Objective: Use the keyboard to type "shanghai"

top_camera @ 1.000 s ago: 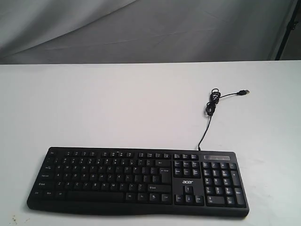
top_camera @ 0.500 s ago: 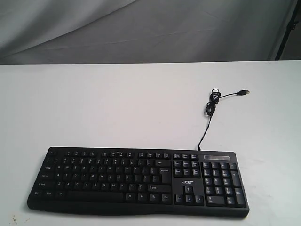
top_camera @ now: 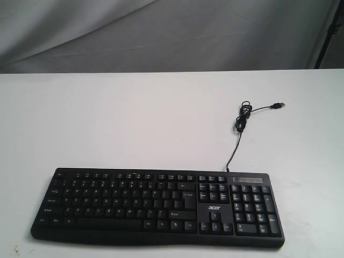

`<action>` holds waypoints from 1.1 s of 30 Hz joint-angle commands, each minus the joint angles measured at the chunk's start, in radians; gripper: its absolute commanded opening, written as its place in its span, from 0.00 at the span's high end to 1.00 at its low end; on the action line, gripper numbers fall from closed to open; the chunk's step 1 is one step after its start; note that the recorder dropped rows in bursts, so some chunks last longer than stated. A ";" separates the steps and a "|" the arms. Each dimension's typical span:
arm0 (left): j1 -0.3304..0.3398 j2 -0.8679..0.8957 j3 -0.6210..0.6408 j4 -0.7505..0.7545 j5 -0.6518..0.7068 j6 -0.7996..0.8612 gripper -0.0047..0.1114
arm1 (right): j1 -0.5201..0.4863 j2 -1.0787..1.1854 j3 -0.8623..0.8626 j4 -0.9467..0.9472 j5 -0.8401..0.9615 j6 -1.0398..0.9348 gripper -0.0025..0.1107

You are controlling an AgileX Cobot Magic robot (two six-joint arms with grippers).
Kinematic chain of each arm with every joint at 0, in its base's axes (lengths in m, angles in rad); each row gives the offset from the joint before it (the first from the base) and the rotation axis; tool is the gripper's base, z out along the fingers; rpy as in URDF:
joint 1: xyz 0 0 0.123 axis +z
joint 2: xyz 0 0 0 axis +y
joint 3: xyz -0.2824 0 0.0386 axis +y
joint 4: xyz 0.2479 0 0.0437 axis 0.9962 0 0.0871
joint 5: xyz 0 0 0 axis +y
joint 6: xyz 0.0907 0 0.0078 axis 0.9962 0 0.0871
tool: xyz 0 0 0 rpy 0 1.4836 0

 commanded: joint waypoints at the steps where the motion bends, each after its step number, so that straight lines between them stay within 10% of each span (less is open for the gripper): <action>1: -0.004 -0.003 0.004 0.001 -0.003 -0.003 0.96 | -0.007 0.205 -0.135 -0.038 -0.007 0.006 0.98; 9: -0.004 -0.003 0.004 0.001 -0.003 -0.003 0.96 | 0.063 0.558 -0.220 -0.072 -0.110 0.006 0.98; 20: -0.004 -0.003 0.004 0.001 -0.003 -0.003 0.96 | 0.469 0.907 -0.231 -0.070 -0.434 0.198 0.98; 33: -0.004 -0.003 0.004 0.001 -0.003 -0.003 0.96 | 0.590 1.325 -0.526 -0.062 -0.343 0.384 0.98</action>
